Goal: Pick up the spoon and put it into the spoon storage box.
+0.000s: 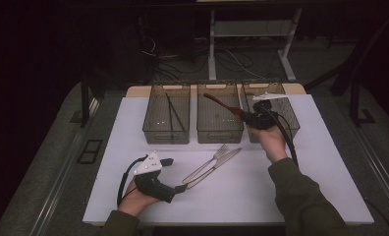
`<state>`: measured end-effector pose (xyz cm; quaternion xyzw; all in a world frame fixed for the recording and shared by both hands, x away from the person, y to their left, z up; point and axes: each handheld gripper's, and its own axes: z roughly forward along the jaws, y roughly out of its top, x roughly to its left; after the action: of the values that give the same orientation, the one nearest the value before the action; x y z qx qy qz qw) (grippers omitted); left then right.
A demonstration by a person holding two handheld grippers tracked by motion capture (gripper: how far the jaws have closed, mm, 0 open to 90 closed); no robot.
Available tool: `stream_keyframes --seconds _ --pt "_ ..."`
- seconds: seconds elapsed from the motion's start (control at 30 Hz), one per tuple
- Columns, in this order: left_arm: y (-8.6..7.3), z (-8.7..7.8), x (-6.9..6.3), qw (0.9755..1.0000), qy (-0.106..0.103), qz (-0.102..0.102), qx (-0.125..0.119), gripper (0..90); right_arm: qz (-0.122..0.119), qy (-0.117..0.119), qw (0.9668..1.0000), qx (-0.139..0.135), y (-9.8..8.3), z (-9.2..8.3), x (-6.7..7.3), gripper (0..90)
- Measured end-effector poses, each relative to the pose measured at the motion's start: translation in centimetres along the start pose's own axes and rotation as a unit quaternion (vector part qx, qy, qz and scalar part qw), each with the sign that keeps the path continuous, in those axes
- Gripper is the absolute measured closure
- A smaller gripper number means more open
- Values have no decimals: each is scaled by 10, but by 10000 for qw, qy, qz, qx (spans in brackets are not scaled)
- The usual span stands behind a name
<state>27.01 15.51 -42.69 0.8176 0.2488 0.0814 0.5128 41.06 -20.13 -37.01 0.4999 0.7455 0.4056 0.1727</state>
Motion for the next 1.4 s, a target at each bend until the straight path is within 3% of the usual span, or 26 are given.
stream_keyframes --seconds 0.27,0.37,0.43,0.5,0.73,0.97,1.2,1.4 --pt "0 0 -1 10000 -19 15 15 0 -11 -214 9995 225 5 18 6 799" --pt "0 1 -1 10000 -30 19 24 0 3 -148 9995 274 3 25 6 789" --pt "0 1 -1 10000 -39 17 19 0 -37 89 9995 297 3 27 7 636" --pt "0 1 0 10000 -27 12 25 0 -132 175 9992 329 2 27 8 564" --pt "0 0 -1 10000 -15 16 9 0 -207 642 9977 -108 5 7 2 465" --pt "0 0 -1 10000 -2 11 21 0 -317 919 9949 -263 2 -14 -3 415" --pt "0 0 0 10000 3 -7 21 0 -598 1117 9916 -257 -14 -34 -3 399" --pt "0 0 0 10000 10 1 20 0 -644 1212 9900 -311 -28 -49 -7 398"
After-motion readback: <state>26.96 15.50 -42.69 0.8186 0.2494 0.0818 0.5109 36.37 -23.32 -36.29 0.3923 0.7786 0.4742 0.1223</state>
